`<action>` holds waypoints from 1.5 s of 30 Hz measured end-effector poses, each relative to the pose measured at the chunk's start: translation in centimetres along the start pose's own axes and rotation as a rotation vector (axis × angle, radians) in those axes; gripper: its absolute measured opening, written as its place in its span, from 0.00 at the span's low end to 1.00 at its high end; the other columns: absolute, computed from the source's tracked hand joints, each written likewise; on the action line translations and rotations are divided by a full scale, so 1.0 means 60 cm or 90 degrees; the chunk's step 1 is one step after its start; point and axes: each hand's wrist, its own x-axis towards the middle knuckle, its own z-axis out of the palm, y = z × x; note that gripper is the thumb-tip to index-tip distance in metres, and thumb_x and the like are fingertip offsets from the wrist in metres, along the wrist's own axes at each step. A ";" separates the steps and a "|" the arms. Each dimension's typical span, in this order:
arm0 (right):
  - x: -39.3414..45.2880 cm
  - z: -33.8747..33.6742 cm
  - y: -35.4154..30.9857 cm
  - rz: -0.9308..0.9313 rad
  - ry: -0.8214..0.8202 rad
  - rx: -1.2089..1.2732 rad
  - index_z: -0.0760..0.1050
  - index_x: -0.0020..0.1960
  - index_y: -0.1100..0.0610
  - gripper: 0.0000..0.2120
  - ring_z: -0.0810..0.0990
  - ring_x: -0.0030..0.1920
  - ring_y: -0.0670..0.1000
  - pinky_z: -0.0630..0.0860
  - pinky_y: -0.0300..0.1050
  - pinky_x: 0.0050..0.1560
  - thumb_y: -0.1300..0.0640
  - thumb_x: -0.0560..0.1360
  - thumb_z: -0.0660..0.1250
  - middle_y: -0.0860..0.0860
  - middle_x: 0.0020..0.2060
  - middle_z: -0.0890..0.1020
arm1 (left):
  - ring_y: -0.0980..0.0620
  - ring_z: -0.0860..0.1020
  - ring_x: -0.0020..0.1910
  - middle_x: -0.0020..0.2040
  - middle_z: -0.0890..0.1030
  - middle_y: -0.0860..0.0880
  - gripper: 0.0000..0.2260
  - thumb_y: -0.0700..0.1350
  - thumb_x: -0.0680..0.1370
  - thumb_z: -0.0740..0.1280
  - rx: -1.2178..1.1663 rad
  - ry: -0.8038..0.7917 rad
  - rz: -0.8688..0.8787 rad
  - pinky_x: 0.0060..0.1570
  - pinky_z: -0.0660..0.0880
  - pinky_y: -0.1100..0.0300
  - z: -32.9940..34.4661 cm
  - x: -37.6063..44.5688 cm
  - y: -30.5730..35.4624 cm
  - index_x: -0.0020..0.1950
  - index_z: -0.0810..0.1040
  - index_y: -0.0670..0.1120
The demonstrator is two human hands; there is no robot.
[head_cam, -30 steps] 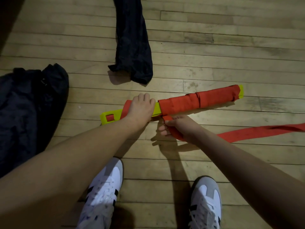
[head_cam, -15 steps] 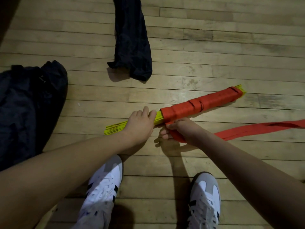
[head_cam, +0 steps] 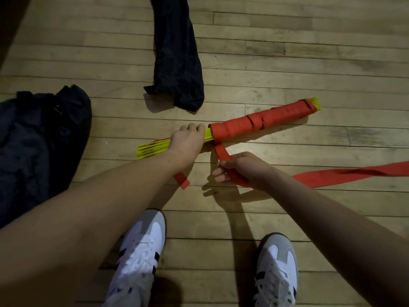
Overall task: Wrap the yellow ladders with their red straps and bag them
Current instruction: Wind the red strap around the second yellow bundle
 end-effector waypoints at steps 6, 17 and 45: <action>0.009 0.008 0.007 -0.015 -0.007 -0.021 0.73 0.49 0.63 0.08 0.82 0.35 0.51 0.81 0.42 0.37 0.66 0.81 0.56 0.57 0.38 0.82 | 0.38 0.73 0.54 0.60 0.70 0.36 0.12 0.44 0.79 0.59 0.064 0.057 0.119 0.50 0.71 0.49 0.029 -0.039 0.014 0.61 0.65 0.44; 0.004 0.004 0.026 -0.006 0.014 -0.031 0.73 0.46 0.63 0.11 0.81 0.36 0.53 0.80 0.47 0.43 0.67 0.81 0.54 0.58 0.39 0.81 | 0.43 0.72 0.61 0.62 0.73 0.43 0.28 0.40 0.74 0.68 -0.099 0.025 0.069 0.57 0.69 0.52 0.030 -0.058 0.025 0.71 0.61 0.42; 0.009 -0.002 0.045 0.043 -0.059 0.012 0.76 0.52 0.63 0.12 0.84 0.38 0.51 0.81 0.46 0.38 0.64 0.81 0.54 0.55 0.38 0.83 | 0.41 0.73 0.56 0.56 0.74 0.41 0.18 0.51 0.82 0.57 -0.224 -0.063 0.127 0.50 0.71 0.50 0.028 -0.104 0.025 0.69 0.61 0.45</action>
